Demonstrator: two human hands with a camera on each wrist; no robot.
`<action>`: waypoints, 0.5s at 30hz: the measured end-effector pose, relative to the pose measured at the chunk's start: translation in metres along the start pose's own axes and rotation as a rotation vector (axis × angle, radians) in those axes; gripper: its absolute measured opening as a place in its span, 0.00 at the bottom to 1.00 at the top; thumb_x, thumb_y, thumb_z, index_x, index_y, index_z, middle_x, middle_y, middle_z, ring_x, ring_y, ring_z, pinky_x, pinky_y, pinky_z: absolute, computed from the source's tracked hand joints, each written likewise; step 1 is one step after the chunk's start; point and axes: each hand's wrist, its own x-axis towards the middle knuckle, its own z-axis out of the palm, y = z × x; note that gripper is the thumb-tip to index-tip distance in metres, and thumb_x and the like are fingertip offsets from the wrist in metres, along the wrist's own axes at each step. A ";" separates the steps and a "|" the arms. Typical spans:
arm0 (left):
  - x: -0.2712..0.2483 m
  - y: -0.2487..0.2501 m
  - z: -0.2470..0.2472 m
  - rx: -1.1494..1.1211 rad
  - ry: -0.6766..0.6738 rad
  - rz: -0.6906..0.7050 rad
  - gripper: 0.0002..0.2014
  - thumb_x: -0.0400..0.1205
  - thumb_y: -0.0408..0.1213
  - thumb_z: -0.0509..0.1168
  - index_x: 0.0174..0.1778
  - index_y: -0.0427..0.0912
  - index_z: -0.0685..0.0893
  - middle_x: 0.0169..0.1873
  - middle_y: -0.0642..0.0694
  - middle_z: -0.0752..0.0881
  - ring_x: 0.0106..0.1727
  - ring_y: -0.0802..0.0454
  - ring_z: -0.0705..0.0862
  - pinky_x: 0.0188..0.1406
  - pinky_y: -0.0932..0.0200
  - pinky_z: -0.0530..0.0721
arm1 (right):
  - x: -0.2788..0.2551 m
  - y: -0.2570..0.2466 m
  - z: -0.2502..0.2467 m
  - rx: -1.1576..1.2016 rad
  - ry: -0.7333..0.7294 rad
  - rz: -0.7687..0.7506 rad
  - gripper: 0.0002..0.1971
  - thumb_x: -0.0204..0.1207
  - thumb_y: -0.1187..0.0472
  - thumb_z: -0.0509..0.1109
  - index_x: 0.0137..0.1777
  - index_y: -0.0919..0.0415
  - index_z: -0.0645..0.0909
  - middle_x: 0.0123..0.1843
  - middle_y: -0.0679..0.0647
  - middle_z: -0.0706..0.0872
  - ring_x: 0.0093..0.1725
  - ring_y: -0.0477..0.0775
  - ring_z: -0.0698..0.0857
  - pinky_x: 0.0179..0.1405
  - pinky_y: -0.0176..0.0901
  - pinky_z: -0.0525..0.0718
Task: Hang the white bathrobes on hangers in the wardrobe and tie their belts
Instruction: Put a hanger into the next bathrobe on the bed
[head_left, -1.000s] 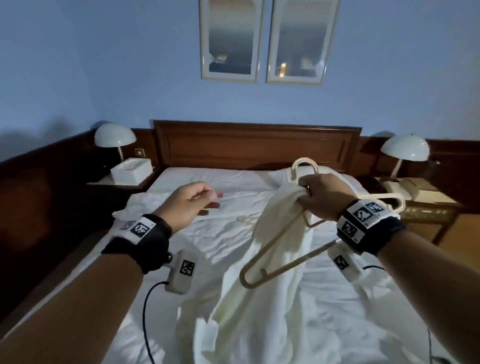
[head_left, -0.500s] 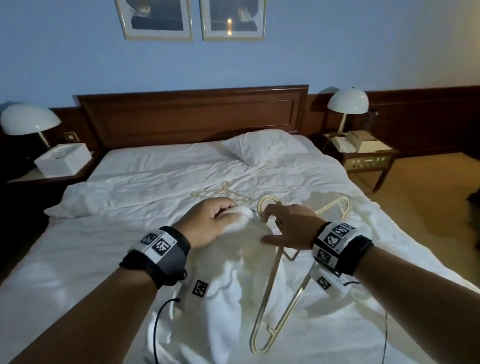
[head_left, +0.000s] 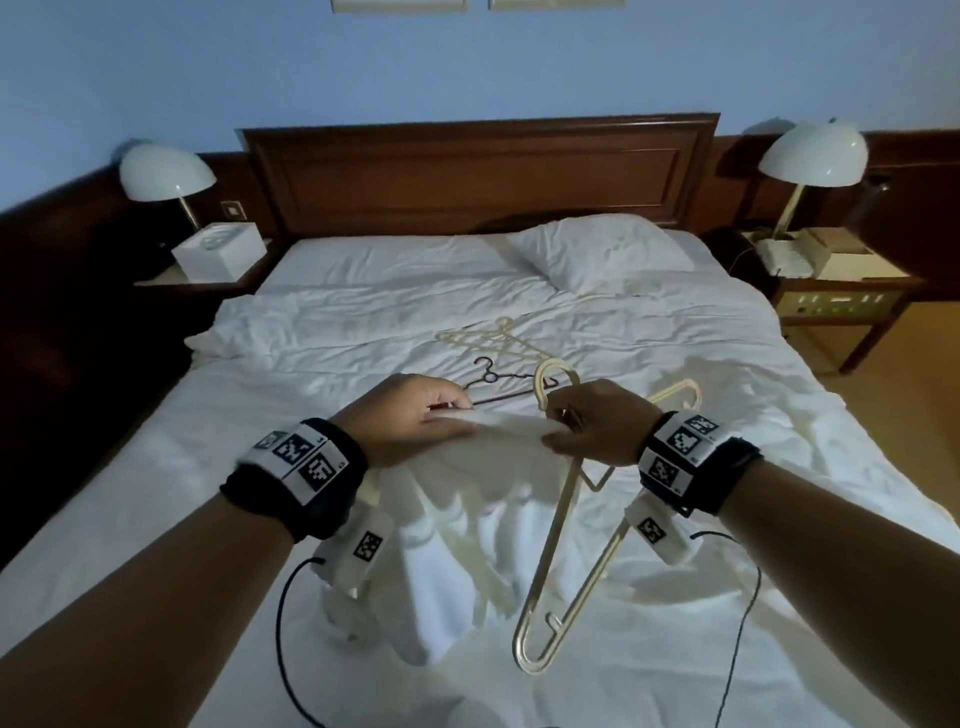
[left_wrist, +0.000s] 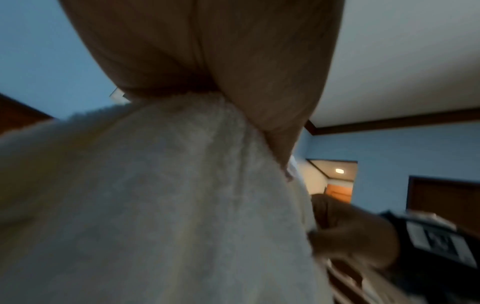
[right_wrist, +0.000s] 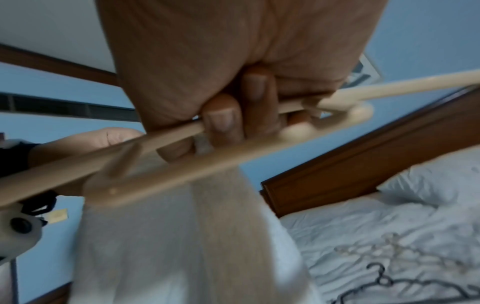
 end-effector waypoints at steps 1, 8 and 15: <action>-0.004 -0.003 0.002 0.019 0.002 -0.014 0.09 0.78 0.51 0.72 0.46 0.50 0.87 0.41 0.55 0.88 0.46 0.60 0.85 0.50 0.62 0.80 | 0.001 0.001 -0.001 -0.060 0.025 0.012 0.09 0.69 0.51 0.74 0.41 0.54 0.78 0.33 0.48 0.79 0.35 0.53 0.78 0.34 0.40 0.73; -0.013 -0.021 0.003 0.030 0.092 -0.107 0.03 0.79 0.44 0.70 0.41 0.51 0.86 0.37 0.52 0.87 0.40 0.56 0.83 0.41 0.59 0.80 | 0.004 0.027 0.004 -0.278 -0.029 0.144 0.08 0.68 0.48 0.65 0.44 0.43 0.68 0.38 0.48 0.82 0.40 0.58 0.79 0.39 0.45 0.78; -0.027 -0.043 0.016 0.064 0.163 -0.121 0.07 0.79 0.45 0.73 0.38 0.47 0.85 0.33 0.50 0.85 0.38 0.55 0.82 0.39 0.64 0.77 | -0.006 0.042 0.002 -0.211 0.038 0.160 0.04 0.71 0.51 0.64 0.44 0.41 0.71 0.36 0.49 0.82 0.38 0.57 0.81 0.34 0.43 0.75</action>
